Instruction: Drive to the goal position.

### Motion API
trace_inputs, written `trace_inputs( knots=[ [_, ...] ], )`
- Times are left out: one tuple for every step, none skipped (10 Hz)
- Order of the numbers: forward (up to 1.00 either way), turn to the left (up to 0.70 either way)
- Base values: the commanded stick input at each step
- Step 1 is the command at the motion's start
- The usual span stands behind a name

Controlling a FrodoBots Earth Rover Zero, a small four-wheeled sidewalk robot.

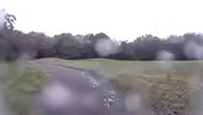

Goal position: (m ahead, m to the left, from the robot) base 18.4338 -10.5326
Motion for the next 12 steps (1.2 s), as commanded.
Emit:
trace_inputs(
  knots=[
    [0.85,-0.07],
    [0.85,0.00],
    [0.85,0.00],
    [0.85,0.00],
    [0.85,0.01],
    [0.85,0.05],
    [0.85,0.23],
    [0.85,0.34],
    [0.85,0.34],
    [0.85,0.19],
    [0.85,0.00],
    [0.85,0.00]
  ],
)
